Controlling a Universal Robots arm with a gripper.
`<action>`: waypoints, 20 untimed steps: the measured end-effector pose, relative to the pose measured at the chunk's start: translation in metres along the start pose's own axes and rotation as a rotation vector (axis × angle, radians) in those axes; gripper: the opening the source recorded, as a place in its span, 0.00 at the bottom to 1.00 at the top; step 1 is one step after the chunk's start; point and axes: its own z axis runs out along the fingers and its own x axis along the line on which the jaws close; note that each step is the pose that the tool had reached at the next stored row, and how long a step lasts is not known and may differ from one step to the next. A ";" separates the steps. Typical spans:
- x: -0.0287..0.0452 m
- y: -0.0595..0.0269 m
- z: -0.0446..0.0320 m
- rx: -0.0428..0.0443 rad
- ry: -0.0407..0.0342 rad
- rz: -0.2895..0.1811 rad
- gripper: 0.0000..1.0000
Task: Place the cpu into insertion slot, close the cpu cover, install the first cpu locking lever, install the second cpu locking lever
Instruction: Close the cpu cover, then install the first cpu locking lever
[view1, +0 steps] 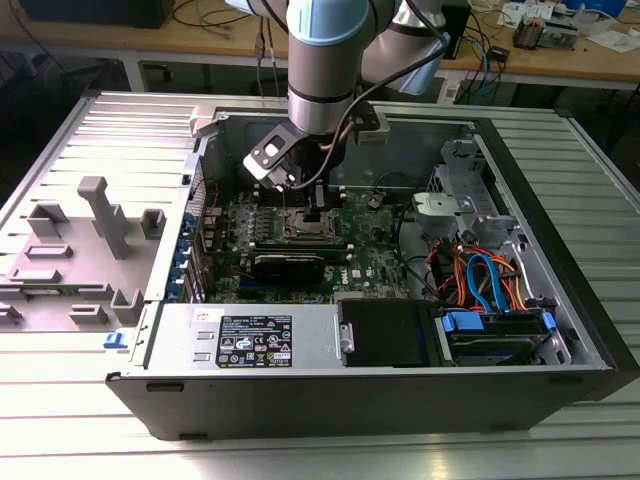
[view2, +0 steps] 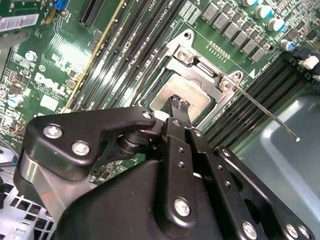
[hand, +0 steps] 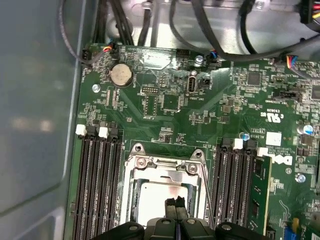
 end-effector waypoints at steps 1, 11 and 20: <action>0.0002 0.0000 -0.0002 0.0008 -0.0004 0.008 0.11; 0.0004 0.0000 -0.0001 0.0010 -0.0002 0.015 0.11; 0.0005 0.0000 -0.0038 0.0014 -0.0001 0.002 0.11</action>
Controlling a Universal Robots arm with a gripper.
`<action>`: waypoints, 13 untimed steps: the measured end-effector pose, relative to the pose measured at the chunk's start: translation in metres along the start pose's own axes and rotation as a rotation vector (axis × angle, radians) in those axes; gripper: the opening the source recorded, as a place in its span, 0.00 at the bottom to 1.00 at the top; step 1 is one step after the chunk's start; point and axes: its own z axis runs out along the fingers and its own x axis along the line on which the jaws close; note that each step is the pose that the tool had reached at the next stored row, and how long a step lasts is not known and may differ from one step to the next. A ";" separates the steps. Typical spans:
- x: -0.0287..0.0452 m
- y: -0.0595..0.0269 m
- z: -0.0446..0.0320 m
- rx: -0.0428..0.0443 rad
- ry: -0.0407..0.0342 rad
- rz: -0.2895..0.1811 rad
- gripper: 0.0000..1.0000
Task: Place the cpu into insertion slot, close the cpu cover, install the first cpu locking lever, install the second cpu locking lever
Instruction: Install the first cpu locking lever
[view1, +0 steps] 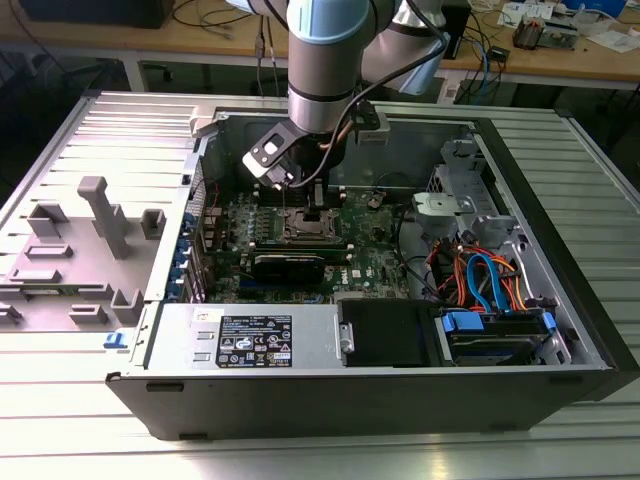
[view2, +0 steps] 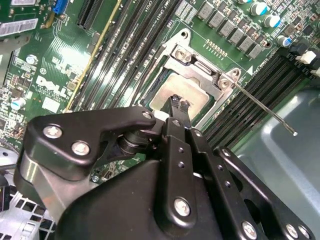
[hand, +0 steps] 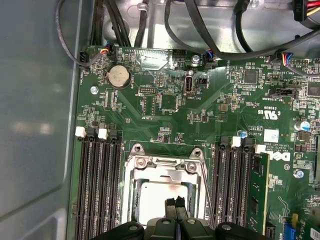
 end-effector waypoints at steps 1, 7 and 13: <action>0.0000 0.0000 -0.0003 0.0001 0.0002 -0.008 0.11; 0.0000 -0.0005 -0.0004 0.0025 0.0001 -0.093 0.11; 0.0002 -0.0018 -0.0034 0.0037 0.0000 -0.142 0.11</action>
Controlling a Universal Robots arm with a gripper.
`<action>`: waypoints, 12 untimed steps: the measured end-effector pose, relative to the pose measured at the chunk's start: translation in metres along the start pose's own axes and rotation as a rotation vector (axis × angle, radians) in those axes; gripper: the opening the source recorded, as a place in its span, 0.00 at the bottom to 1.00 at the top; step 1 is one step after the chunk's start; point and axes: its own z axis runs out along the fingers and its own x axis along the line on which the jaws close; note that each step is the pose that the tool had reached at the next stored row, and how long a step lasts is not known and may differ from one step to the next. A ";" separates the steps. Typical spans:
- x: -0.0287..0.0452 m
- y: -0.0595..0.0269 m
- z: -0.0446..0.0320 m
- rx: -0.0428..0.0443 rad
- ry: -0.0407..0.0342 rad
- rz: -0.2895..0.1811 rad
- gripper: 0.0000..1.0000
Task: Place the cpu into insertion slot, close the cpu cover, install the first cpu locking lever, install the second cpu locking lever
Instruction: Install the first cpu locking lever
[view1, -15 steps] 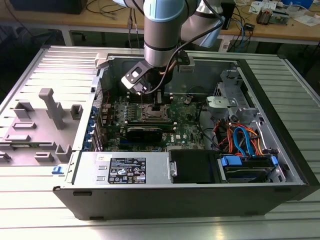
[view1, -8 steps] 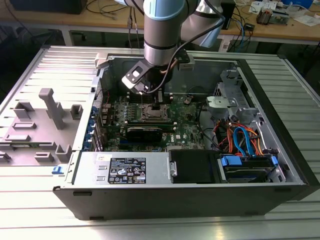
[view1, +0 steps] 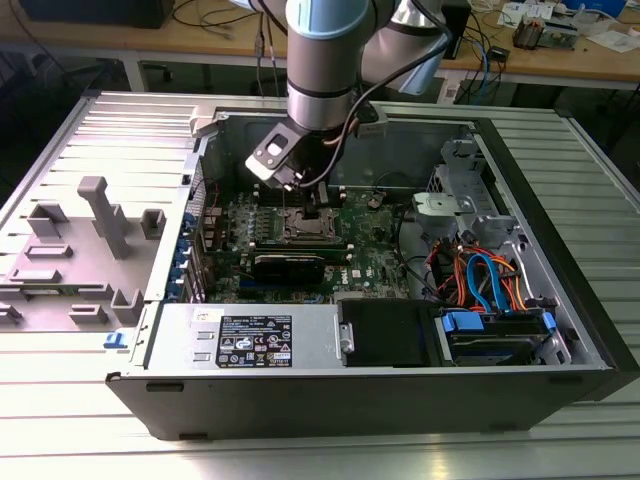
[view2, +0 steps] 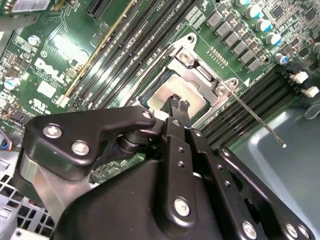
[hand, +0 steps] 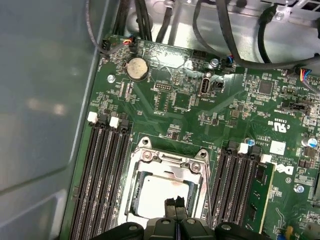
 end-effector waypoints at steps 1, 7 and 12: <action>0.0001 0.0000 -0.0024 0.0001 0.0000 -0.004 0.11; 0.0004 -0.0004 -0.0081 0.0009 0.0012 -0.045 0.11; 0.0003 -0.0005 -0.0082 0.0032 0.0051 -0.159 0.11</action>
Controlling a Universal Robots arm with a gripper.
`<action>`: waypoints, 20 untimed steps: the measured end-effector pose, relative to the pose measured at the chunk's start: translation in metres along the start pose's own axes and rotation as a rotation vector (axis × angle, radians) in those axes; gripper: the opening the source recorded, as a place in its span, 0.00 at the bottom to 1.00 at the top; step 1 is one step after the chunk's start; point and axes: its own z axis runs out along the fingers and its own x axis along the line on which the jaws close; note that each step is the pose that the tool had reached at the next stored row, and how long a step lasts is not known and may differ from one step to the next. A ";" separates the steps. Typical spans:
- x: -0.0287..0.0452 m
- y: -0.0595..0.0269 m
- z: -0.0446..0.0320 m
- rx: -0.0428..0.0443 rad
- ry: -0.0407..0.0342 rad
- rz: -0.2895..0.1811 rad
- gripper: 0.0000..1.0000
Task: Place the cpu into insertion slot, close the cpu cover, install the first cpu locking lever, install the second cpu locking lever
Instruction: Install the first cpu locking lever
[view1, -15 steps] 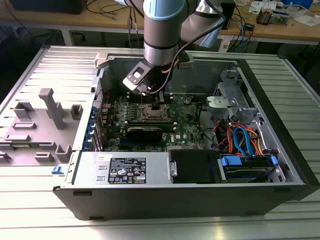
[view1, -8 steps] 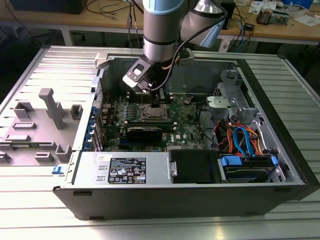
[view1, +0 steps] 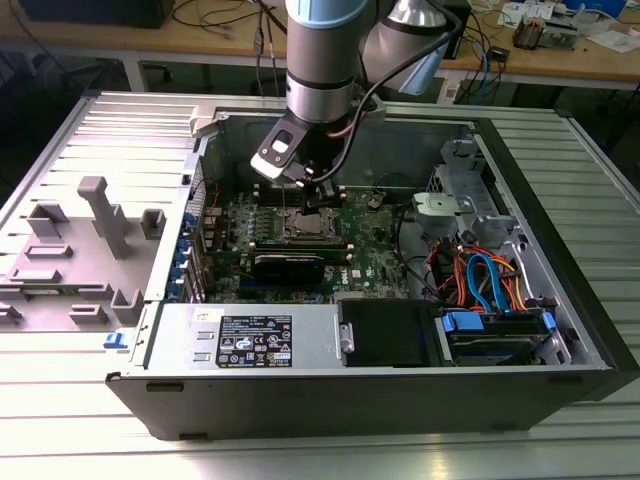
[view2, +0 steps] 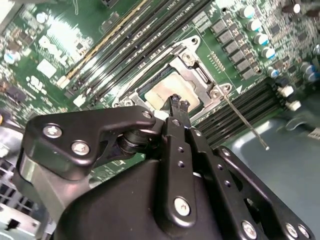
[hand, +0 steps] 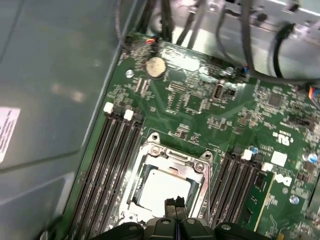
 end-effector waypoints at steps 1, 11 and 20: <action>0.0000 0.0000 -0.0001 0.0010 0.0000 -0.028 0.11; 0.0000 0.0000 0.0000 0.0076 0.0007 -0.241 0.11; 0.0000 0.0000 0.0000 0.0142 0.0012 -0.452 0.11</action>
